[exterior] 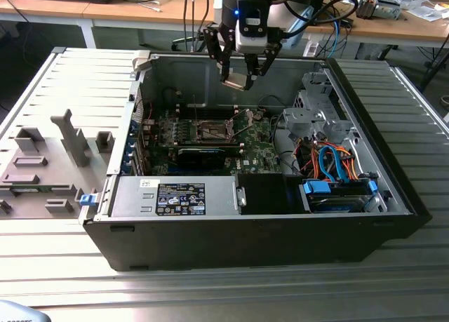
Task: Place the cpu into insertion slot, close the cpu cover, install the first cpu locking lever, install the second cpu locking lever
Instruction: 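Place the cpu into insertion slot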
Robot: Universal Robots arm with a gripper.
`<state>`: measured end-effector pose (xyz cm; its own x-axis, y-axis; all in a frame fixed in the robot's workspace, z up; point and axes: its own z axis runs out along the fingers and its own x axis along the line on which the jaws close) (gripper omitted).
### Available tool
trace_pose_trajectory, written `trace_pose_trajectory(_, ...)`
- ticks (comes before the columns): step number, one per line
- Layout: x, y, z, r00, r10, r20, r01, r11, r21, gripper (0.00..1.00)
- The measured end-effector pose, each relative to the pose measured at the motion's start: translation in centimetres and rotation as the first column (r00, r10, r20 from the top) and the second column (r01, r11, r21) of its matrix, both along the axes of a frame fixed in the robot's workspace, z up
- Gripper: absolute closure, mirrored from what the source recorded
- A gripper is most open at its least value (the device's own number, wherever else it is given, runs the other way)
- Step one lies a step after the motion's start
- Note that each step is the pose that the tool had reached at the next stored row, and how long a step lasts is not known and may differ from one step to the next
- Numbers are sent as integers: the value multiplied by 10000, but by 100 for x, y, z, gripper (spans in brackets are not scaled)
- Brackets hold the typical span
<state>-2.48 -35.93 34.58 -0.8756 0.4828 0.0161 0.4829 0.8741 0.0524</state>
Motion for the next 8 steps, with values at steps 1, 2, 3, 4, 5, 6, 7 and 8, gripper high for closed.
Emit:
trace_pose_trajectory(1, 0, 0, -1, 10000, -61, 0, 61, 10000, 0, 46)
trace_pose_trajectory(2, 0, 0, -1, 9999, -109, 0, 109, 9999, 0, 46)
trace_pose_trajectory(3, 0, 0, -1, 9999, -154, 0, 154, 9999, -1, 46)
trace_pose_trajectory(4, 0, 0, -2, 9998, -198, 0, 198, 9998, 0, 46)
trace_pose_trajectory(5, 0, 0, -2, 9997, -230, 0, 230, 9997, 0, 46)
trace_pose_trajectory(6, 0, 0, -2, 9997, -262, 0, 262, 9997, 0, 46)
trace_pose_trajectory(7, 0, 0, -2, 9996, -289, 0, 289, 9996, 0, 46)
trace_pose_trajectory(8, 0, 0, -2, 9995, -306, 0, 306, 9995, 0, 46)
